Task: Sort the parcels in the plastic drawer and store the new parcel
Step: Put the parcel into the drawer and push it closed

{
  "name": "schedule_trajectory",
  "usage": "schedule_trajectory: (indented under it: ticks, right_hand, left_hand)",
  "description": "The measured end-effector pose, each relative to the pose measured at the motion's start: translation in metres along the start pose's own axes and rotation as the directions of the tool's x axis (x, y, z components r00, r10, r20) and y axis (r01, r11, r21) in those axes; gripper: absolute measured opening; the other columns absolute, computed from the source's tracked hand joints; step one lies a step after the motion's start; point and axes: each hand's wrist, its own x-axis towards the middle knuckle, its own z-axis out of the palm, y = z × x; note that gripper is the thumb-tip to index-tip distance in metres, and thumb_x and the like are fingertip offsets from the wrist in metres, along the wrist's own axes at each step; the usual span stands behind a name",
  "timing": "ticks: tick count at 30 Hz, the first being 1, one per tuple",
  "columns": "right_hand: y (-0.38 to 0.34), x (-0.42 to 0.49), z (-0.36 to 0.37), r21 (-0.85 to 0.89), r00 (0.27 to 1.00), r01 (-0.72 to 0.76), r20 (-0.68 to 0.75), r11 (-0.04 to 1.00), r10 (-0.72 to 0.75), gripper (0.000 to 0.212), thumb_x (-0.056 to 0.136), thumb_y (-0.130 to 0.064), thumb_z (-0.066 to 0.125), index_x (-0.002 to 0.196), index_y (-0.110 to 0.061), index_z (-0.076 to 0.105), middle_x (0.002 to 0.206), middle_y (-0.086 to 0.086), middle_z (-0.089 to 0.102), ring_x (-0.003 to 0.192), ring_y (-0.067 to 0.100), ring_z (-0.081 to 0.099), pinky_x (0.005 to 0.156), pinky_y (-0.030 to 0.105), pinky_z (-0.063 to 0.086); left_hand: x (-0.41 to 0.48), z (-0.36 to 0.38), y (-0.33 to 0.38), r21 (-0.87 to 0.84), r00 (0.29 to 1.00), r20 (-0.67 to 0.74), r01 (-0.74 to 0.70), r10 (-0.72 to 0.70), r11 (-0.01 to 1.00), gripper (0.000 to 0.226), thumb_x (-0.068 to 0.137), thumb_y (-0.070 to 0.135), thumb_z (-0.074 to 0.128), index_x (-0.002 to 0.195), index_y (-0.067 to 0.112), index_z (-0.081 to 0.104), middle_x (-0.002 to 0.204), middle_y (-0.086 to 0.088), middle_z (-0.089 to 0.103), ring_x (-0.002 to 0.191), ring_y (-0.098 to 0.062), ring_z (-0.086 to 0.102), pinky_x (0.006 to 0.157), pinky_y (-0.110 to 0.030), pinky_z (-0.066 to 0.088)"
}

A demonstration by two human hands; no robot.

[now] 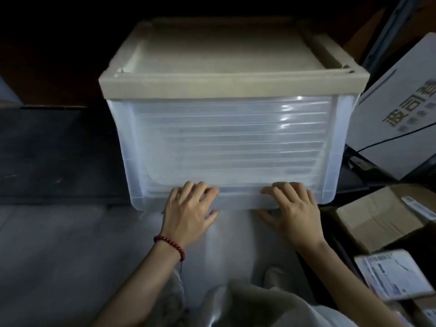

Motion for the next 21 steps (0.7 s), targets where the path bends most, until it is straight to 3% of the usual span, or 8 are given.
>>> schedule_trajectory:
  ticks: [6, 10, 14, 16, 18, 21]
  right_hand:
    - [0.008, 0.019, 0.040, 0.009, 0.985, -0.103, 0.137, 0.995, 0.101, 0.053, 0.081, -0.050, 0.048, 0.126, -0.025, 0.060, 0.122, 0.000, 0.059, 0.114, 0.021, 0.048, 0.100, 0.039, 0.036]
    - [0.003, 0.019, 0.043, 0.047, 0.983, -0.152, 0.115, 0.987, 0.145, 0.052, 0.085, -0.052, 0.046, 0.127, -0.024, 0.060, 0.122, 0.003, 0.058, 0.116, 0.025, 0.050, 0.101, 0.042, 0.039]
    - [-0.002, 0.013, 0.037, 0.040, 0.956, -0.182, 0.241, 0.982, 0.167, 0.064, 0.083, -0.059, 0.043, 0.137, -0.026, 0.051, 0.133, 0.003, 0.053, 0.129, 0.025, 0.045, 0.108, 0.052, 0.035]
    - [-0.004, 0.017, 0.027, 0.025, 0.924, -0.191, 0.342, 0.981, 0.171, 0.067, 0.084, -0.062, 0.045, 0.143, -0.029, 0.043, 0.141, 0.001, 0.046, 0.136, 0.023, 0.037, 0.115, 0.052, 0.024]
    - [-0.005, 0.026, 0.012, 0.021, 0.855, -0.206, 0.491, 0.978, 0.170, 0.073, 0.087, -0.063, 0.048, 0.149, -0.032, 0.029, 0.150, -0.004, 0.033, 0.143, 0.017, 0.024, 0.119, 0.047, 0.007]
    - [-0.005, 0.037, -0.007, -0.020, 0.755, -0.173, 0.639, 0.985, 0.146, 0.081, 0.088, -0.069, 0.042, 0.153, -0.029, 0.015, 0.160, -0.006, 0.016, 0.148, 0.013, 0.009, 0.119, 0.043, -0.003]
  left_hand:
    - [0.011, 0.036, -0.015, 0.046, 0.995, 0.076, 0.060, -0.064, 0.997, 0.047, 0.079, 0.042, 0.051, 0.118, 0.019, 0.064, 0.111, -0.001, 0.061, 0.096, -0.024, 0.056, 0.083, -0.041, 0.044]
    - [0.015, 0.040, -0.013, 0.002, 0.994, 0.051, 0.098, -0.098, 0.995, 0.040, 0.081, 0.039, 0.059, 0.116, 0.020, 0.065, 0.108, 0.001, 0.061, 0.096, -0.022, 0.055, 0.083, -0.040, 0.043]
    - [0.011, 0.035, -0.008, -0.028, 0.977, 0.146, 0.159, -0.153, 0.987, 0.048, 0.080, 0.042, 0.058, 0.123, 0.020, 0.062, 0.115, 0.000, 0.060, 0.102, -0.023, 0.057, 0.080, -0.038, 0.047]
    - [0.011, 0.025, -0.004, -0.042, 0.961, 0.215, 0.185, -0.171, 0.982, 0.055, 0.079, 0.046, 0.058, 0.128, 0.019, 0.059, 0.122, -0.001, 0.059, 0.109, -0.024, 0.057, 0.082, -0.040, 0.048]
    - [0.017, 0.010, -0.001, -0.040, 0.897, 0.395, 0.235, -0.201, 0.971, 0.064, 0.084, 0.053, 0.054, 0.141, 0.023, 0.046, 0.140, 0.002, 0.048, 0.127, -0.022, 0.046, 0.095, -0.043, 0.042]
    - [0.028, -0.014, -0.001, 0.019, 0.729, 0.654, 0.252, -0.203, 0.968, 0.080, 0.088, 0.065, 0.044, 0.152, 0.032, 0.010, 0.159, 0.008, 0.017, 0.146, -0.019, 0.015, 0.113, -0.047, 0.024]
